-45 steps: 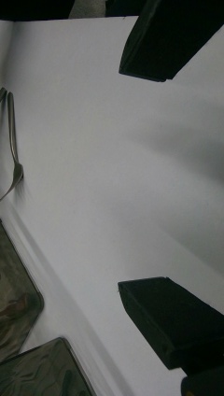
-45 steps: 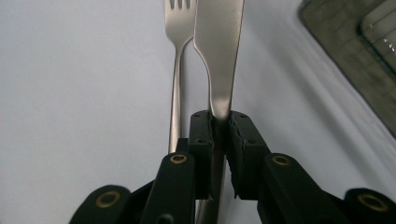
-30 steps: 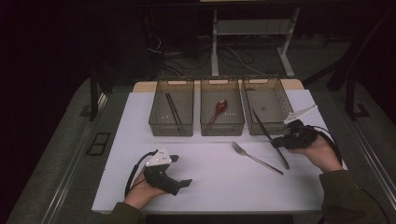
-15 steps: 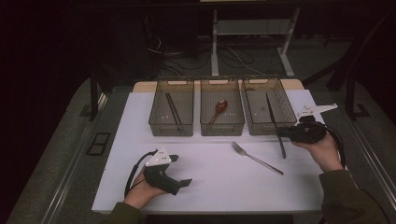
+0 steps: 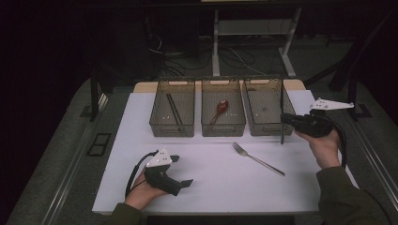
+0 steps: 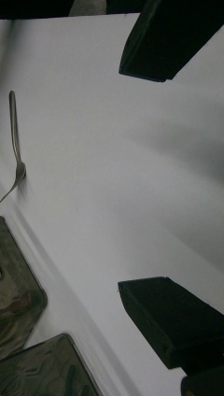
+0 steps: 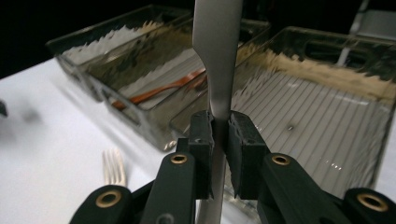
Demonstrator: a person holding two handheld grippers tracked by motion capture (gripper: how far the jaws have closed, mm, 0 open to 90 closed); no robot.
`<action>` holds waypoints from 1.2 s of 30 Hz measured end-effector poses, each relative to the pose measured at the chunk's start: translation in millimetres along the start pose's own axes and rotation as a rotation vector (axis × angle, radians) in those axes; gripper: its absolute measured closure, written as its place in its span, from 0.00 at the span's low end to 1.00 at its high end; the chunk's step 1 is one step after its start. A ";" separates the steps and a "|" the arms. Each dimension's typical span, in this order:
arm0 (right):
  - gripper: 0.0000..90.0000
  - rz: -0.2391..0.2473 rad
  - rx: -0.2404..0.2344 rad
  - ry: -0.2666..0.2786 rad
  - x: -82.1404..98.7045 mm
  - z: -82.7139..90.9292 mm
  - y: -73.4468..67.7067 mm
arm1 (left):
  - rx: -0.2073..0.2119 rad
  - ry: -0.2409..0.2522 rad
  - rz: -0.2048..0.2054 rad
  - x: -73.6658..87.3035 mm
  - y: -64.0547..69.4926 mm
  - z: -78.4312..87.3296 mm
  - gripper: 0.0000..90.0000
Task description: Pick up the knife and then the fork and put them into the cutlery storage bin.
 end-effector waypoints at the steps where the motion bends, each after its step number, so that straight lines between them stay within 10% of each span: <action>1: 0.88 -0.004 0.003 0.009 -0.9 0.3 0.8 | 0.000 0.000 0.000 0.0 0.0 -0.1 0.00; 17: 0.88 0.010 0.060 0.125 -36.7 1.7 9.2 | 0.000 0.010 0.004 -0.6 -0.4 0.4 0.00; 36: 0.88 0.005 0.197 -0.009 -39.0 -29.2 49.4 | -0.002 0.008 0.002 -0.6 -0.9 1.3 0.00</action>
Point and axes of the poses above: each handheld gripper's, and its own axes: z roughly backward along the jaws, x roughly out of its underside, y roughly to its right, the point moved 1 cm from there along -z, roughly forward along the jaws
